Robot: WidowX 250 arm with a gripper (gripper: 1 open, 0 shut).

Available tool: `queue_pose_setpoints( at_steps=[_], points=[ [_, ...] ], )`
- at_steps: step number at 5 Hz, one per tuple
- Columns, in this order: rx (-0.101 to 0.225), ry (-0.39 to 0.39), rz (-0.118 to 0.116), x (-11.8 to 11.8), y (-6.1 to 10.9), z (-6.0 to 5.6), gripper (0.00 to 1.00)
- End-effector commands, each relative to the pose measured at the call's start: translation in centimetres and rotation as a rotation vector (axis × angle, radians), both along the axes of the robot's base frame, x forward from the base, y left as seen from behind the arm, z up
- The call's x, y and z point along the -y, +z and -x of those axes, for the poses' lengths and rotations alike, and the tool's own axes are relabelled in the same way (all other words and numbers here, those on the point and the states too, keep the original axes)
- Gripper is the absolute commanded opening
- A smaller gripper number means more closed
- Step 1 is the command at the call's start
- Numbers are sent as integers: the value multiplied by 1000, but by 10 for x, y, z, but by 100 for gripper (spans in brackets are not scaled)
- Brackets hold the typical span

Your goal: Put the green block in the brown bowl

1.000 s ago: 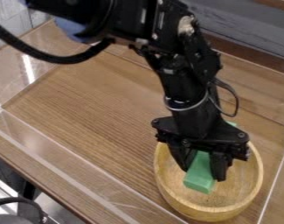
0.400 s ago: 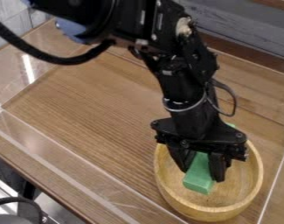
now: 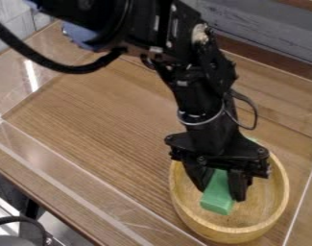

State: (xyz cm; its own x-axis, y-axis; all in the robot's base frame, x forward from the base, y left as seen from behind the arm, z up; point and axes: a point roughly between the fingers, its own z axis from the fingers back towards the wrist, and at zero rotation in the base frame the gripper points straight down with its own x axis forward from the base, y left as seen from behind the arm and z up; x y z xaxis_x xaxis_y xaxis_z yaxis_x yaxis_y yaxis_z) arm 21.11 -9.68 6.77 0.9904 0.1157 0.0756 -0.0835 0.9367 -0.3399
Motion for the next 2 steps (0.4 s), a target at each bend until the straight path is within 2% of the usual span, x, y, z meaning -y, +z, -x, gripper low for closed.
queue_pose_setpoints(
  at_steps=[1, 2],
  points=[
    [21, 11, 9, -2, 4, -5, 100],
    [18, 19, 10, -7, 4, -6, 100]
  ],
)
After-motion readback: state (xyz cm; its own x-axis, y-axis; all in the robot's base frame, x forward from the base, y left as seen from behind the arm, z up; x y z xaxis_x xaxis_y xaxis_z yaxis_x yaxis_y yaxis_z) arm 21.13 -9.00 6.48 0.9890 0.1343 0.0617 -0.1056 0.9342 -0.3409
